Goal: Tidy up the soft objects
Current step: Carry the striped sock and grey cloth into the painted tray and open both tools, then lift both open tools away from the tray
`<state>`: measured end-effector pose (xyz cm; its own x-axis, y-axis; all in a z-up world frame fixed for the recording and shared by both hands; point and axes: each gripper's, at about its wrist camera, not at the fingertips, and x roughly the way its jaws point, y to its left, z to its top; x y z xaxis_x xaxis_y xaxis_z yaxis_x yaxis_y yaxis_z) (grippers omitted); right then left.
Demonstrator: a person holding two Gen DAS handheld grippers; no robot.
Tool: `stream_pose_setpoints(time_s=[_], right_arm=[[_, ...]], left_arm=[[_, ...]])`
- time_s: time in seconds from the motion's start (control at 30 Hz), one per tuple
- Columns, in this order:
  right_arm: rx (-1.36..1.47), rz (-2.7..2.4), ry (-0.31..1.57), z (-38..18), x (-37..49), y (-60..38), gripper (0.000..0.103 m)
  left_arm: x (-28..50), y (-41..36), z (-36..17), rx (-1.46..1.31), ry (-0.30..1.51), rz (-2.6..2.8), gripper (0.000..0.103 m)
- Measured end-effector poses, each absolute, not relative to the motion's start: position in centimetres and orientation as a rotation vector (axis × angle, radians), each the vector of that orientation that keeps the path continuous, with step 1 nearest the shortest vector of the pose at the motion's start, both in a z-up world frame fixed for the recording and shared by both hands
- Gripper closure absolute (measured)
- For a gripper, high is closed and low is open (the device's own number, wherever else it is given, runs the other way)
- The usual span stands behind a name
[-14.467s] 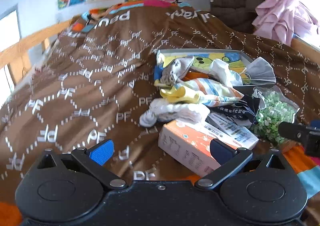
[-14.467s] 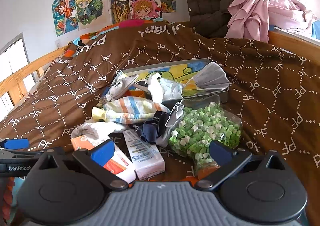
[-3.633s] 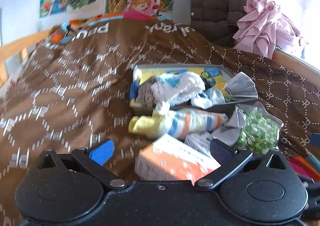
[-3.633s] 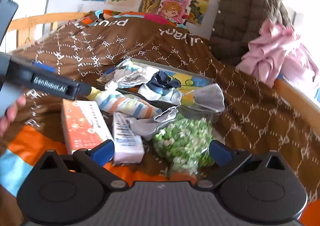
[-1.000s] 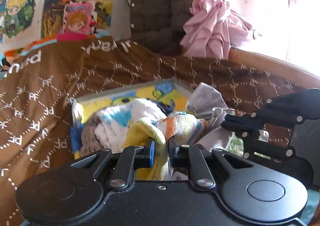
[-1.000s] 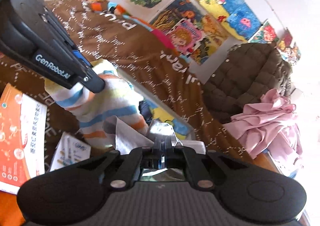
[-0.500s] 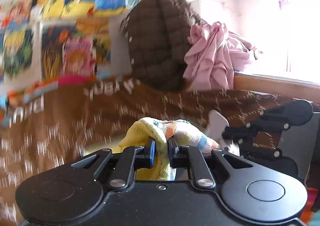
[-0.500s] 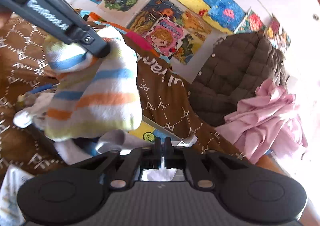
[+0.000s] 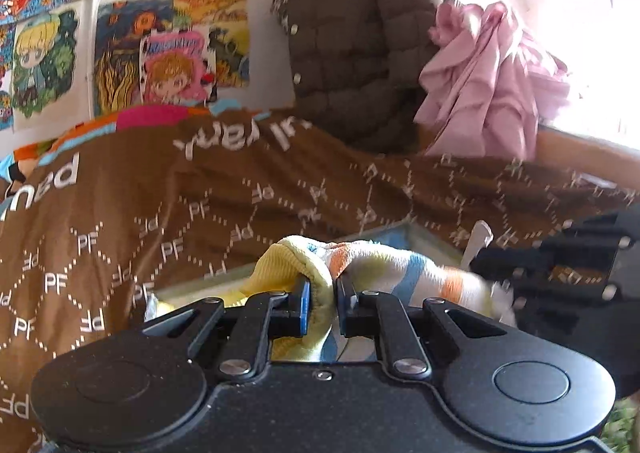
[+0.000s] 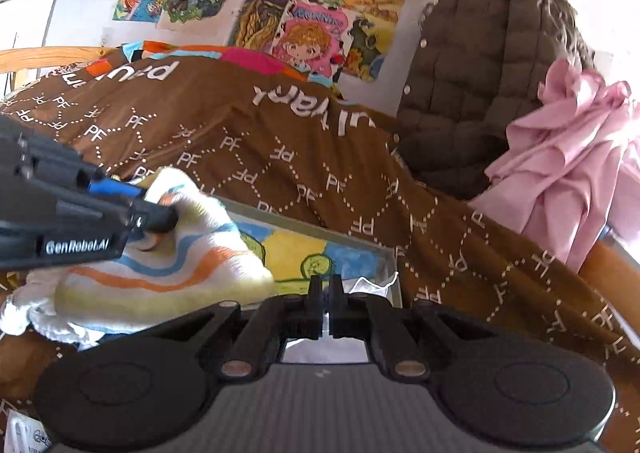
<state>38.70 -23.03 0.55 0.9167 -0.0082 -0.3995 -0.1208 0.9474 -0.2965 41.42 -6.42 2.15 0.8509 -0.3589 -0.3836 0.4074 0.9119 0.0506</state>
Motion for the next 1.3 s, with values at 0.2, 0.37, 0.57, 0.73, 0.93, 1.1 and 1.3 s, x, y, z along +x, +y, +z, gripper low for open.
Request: stream_pose_setpoints(time_s=[0.2, 0.37, 0.57, 0.73, 0.93, 1.1, 1.3], right_arm=[[-0.257, 0.085, 0.481, 0.1, 39.4, -24.1, 0.099], [-0.196, 0.090, 0.506, 0.1, 39.8, -24.9, 0.089], [-0.134, 0.074, 0.472, 0.9, 38.8, -25.5, 0.051], [-0.101, 0.048, 0.420, 2.7, 36.9, -26.0, 0.035], [-0.029, 0.028, 0.324, 5.0, 33.4, -27.1, 0.014], [0.009, 0.041, 0.251, 7.0, 29.7, -27.7, 0.006], [0.103, 0.056, 0.187, 8.1, 24.6, -28.0, 0.000]], left_arm=[[43.0, -7.2, 0.3, 0.143, 0.459, -0.369, 0.085], [43.4, -7.4, -0.3, 0.138, 0.483, -0.348, 0.075], [42.9, -7.0, -0.1, 0.114, 0.483, -0.335, 0.065], [41.7, -6.5, 0.5, 0.079, 0.467, -0.304, 0.042], [39.1, -5.2, 2.2, 0.013, 0.426, -0.255, 0.026], [35.5, -4.0, 4.7, -0.027, 0.316, -0.222, 0.010], [30.8, -3.2, 7.6, -0.050, 0.243, -0.216, 0.002]])
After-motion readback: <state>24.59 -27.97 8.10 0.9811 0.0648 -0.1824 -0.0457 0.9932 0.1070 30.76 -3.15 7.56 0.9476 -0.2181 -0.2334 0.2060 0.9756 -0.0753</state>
